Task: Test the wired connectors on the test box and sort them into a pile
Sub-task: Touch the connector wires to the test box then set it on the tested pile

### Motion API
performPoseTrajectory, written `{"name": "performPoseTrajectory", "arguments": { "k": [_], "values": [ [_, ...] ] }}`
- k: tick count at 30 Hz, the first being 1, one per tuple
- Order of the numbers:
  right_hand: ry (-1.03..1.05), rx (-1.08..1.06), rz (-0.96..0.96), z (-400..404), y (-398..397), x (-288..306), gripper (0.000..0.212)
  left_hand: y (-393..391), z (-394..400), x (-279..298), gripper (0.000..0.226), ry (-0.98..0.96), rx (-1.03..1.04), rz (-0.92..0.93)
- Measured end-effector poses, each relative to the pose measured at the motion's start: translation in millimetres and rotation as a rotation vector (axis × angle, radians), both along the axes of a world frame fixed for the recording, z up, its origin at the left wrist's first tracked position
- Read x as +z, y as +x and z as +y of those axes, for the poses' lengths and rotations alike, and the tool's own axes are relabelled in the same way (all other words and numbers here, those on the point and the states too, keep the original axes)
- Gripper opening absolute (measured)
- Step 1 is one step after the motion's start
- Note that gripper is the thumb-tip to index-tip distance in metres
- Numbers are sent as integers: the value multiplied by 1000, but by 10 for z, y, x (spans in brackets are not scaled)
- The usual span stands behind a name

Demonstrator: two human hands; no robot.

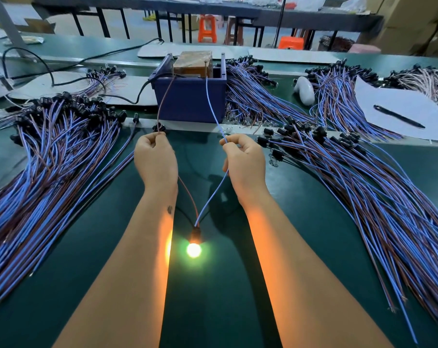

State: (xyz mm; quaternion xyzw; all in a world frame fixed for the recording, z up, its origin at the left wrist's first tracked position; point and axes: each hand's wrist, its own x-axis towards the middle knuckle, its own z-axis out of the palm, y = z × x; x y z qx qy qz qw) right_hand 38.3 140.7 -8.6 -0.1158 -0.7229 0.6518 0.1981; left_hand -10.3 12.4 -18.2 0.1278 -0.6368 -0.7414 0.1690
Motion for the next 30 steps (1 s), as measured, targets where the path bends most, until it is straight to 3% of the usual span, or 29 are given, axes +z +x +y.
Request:
{"name": "performPoseTrajectory", "arguments": {
  "k": [9,17,21,25,27,30],
  "values": [
    [-6,1,13,-9,20,19,19,26,-2,25,14,9,-21,-5],
    [-119,-103,145,-8,31,58,22,108,105,101,24,-16,-313,61],
    [-15,24,120,-46,12,15,25,132,135,92,20,-94,-426,61],
    [125,126,93,-72,-9,-41,22,137,144,98,12,28,-577,67],
    [166,150,103,-77,3,-40,19,142,144,93,9,-6,-606,75],
    [-23,238,130,-50,15,-3,17,148,144,104,16,22,-575,75]
  ]
}}
